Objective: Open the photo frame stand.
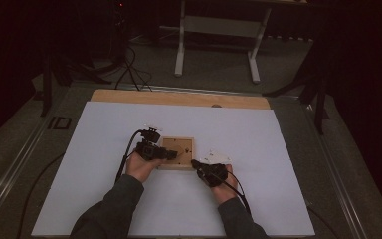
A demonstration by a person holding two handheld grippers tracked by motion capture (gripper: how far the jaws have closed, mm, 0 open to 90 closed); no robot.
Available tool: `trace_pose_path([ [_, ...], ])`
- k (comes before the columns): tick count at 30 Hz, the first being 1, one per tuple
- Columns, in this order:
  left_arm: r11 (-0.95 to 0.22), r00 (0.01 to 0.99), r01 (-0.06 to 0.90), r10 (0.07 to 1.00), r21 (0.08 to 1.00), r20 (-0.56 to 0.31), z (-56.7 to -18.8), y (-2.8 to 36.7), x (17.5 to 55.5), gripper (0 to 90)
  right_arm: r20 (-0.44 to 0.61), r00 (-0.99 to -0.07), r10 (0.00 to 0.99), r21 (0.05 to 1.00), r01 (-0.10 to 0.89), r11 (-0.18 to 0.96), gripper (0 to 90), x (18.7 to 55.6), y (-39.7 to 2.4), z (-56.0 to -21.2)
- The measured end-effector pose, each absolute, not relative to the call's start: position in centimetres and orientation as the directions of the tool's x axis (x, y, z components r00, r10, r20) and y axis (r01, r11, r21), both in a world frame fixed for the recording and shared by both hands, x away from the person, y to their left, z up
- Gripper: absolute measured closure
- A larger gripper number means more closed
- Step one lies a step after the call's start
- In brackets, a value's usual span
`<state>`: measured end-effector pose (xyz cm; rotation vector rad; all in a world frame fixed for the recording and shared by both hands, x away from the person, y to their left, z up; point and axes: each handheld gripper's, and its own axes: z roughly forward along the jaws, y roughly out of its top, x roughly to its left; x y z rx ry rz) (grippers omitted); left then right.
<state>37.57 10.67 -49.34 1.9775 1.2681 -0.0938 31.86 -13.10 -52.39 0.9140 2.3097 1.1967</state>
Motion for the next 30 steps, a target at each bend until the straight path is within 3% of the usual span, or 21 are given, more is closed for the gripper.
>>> trace_pose_path([
  [7,-0.221,0.509,0.796,0.749,0.564,-0.424,-49.31,10.57,37.5,55.0,-0.044,-0.715,0.698,0.825,0.369,0.429,87.9,31.86,-13.11,-52.39],
  [21,-0.224,0.52,0.773,0.76,0.593,-0.391,-49.21,10.26,37.2,55.2,-0.023,-0.72,0.693,0.82,0.383,0.425,72.8,32.03,-13.34,-52.23],
  [30,-0.242,0.534,0.758,0.763,0.606,-0.363,-49.15,10.14,36.89,55.1,-0.036,-0.731,0.682,0.813,0.376,0.446,70.6,31.88,-13.17,-52.17],
])
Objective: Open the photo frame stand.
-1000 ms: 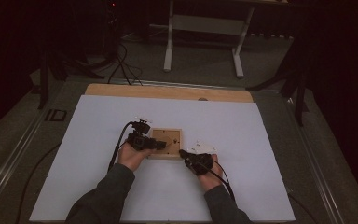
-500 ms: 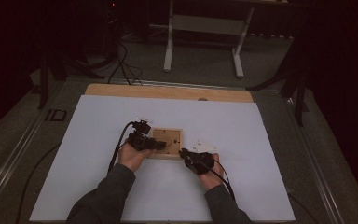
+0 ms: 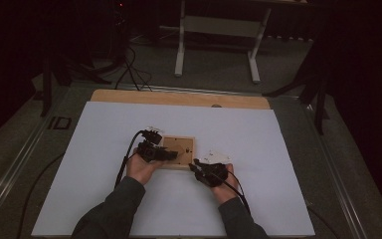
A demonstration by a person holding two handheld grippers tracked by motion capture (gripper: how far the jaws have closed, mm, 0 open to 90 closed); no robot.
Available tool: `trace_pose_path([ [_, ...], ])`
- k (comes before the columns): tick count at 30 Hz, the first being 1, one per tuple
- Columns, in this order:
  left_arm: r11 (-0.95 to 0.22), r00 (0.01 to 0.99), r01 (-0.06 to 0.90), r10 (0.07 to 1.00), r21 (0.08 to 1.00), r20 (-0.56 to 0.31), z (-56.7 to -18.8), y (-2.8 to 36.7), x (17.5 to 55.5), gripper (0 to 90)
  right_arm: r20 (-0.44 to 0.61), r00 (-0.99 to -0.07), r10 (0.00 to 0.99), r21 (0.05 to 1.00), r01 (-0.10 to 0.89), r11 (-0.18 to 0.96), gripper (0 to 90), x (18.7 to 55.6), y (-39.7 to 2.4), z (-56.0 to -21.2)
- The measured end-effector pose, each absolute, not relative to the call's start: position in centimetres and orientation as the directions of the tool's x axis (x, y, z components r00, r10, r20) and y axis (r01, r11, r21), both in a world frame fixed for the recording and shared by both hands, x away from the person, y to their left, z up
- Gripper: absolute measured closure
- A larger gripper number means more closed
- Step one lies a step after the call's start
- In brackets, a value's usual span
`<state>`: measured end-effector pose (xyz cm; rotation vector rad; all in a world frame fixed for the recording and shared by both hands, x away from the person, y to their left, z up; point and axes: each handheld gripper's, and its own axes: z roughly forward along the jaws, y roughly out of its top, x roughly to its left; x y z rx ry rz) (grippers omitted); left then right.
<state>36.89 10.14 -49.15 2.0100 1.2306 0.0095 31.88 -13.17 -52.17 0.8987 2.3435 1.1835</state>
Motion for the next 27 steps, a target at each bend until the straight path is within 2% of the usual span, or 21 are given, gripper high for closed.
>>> trace_pose_path([
  [27,-0.289,0.585,0.669,0.774,0.685,-0.244,-49.1,9.7,34.7,55.1,0.004,-0.71,0.704,0.839,0.386,0.384,64.4,32.1,-14.2,-50.9],
])
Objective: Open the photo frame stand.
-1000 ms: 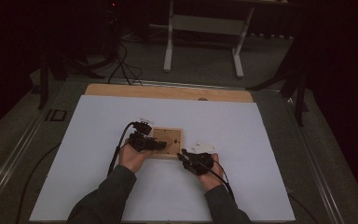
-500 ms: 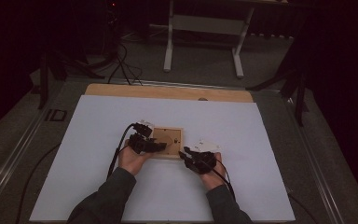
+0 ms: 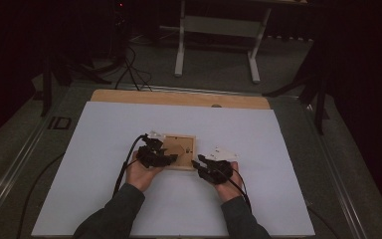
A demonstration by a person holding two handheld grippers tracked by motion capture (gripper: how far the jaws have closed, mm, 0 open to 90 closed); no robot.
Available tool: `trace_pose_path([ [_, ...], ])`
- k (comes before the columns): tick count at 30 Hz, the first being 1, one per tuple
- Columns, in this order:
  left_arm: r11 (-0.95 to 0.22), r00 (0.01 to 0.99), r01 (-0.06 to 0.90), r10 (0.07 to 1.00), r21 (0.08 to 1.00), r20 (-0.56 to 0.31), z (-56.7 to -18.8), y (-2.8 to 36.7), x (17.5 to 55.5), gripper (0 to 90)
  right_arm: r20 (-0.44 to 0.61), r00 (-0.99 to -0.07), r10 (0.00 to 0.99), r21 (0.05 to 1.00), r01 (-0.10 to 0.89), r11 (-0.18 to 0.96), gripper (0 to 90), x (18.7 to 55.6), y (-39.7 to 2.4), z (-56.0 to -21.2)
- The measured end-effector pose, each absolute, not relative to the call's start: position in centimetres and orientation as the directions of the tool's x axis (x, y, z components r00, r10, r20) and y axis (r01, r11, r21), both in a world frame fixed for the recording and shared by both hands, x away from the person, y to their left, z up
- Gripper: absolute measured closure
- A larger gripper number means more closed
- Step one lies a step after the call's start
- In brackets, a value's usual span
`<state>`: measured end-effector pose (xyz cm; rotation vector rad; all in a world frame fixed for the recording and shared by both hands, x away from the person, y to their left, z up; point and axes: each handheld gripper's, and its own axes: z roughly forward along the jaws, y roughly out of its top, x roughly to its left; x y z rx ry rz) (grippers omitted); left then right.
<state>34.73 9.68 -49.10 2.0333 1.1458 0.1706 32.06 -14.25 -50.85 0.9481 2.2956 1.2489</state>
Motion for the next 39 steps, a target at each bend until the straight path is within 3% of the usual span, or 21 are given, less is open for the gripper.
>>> trace_pose_path([
  [39,-0.393,0.627,0.488,0.779,0.779,0.001,-50.1,8.9,30.2,55.0,0.026,-0.719,0.695,0.848,0.384,0.366,59.7,33.1,-15.6,-48.6],
])
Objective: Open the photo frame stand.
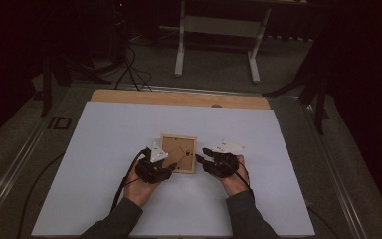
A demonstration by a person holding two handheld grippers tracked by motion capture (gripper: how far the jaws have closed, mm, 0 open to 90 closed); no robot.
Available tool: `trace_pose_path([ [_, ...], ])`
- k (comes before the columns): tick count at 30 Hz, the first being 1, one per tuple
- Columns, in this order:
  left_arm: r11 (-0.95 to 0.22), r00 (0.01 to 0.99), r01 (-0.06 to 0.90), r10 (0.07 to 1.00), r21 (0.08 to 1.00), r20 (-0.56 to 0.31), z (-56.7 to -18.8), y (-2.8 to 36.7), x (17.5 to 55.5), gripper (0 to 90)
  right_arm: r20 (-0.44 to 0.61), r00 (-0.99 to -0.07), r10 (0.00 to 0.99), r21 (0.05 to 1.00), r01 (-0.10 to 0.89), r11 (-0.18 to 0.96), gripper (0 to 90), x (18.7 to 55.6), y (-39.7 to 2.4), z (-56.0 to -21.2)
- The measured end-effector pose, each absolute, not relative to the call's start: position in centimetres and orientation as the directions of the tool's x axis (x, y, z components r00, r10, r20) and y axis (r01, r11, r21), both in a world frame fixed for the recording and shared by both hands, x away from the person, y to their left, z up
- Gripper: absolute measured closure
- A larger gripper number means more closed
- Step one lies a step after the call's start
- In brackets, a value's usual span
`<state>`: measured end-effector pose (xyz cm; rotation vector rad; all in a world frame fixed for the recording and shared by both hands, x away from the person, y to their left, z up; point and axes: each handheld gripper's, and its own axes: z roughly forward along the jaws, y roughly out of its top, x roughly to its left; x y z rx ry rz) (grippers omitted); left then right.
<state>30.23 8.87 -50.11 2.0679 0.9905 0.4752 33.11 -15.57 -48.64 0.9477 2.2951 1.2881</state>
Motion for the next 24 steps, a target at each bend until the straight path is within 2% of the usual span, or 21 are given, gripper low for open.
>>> trace_pose_path([
  [24,-0.449,0.639,0.438,0.765,0.779,0.082,-51.0,8.9,28.2,56.1,0.056,-0.75,0.659,0.842,0.391,0.372,52.2,34.9,-14.8,-47.9],
])
